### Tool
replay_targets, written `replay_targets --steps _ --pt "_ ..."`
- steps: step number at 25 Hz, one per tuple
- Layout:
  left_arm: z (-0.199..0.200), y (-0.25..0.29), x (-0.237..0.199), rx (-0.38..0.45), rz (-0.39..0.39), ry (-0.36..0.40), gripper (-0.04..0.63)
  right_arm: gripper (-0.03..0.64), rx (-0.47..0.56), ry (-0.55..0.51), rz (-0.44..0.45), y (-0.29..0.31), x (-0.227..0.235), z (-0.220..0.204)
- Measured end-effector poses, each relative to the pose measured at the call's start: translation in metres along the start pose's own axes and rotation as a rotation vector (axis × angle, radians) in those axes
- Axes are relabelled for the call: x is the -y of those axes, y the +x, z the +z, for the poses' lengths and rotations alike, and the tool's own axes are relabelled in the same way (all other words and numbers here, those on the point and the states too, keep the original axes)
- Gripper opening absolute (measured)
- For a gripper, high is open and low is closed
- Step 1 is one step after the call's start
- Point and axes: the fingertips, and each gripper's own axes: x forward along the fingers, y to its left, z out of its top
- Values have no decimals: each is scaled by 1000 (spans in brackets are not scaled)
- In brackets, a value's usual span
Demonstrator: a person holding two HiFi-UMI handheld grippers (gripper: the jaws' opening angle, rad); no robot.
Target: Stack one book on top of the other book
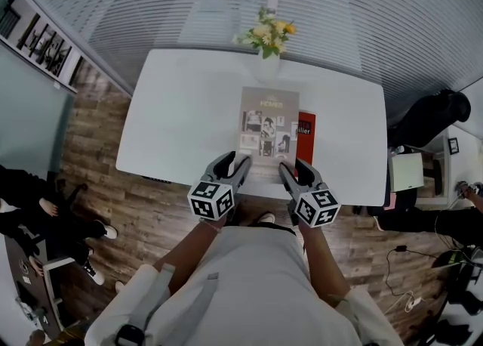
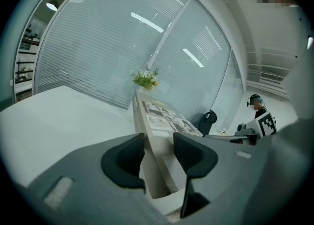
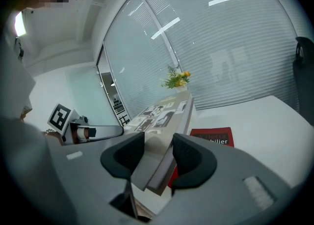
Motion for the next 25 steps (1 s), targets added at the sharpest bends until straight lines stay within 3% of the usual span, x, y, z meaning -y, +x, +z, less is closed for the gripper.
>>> replay_targets --steps 25 --pt "-10 48 41 -38 -27 0 186 175 -6 15 -29 -25 57 7"
